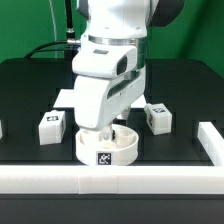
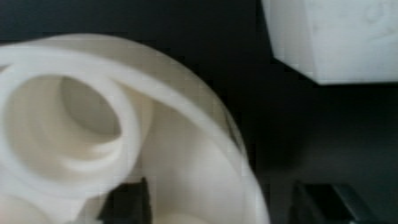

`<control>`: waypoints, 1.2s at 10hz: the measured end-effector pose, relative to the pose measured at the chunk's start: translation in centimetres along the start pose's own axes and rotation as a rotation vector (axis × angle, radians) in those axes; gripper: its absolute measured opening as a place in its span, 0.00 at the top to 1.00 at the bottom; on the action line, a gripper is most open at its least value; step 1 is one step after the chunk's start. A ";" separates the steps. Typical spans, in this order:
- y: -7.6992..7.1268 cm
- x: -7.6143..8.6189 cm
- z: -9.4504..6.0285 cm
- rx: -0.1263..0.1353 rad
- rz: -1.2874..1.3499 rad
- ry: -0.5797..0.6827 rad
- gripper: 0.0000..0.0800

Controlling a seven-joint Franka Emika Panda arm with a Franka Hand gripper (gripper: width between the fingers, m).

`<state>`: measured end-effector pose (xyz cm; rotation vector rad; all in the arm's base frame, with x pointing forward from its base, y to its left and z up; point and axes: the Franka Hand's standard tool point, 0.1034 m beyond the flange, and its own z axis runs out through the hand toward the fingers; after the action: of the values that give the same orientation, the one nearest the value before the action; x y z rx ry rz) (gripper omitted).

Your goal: Assemble stool

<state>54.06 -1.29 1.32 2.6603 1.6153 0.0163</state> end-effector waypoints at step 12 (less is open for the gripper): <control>-0.5 1.0 0.0 0.006 -0.014 0.000 0.96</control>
Offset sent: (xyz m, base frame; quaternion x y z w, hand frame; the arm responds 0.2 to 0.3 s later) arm 0.0000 0.0000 0.0000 0.0000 0.0000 0.0000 1.0000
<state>54.03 -0.20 1.32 2.6530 1.6371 0.0119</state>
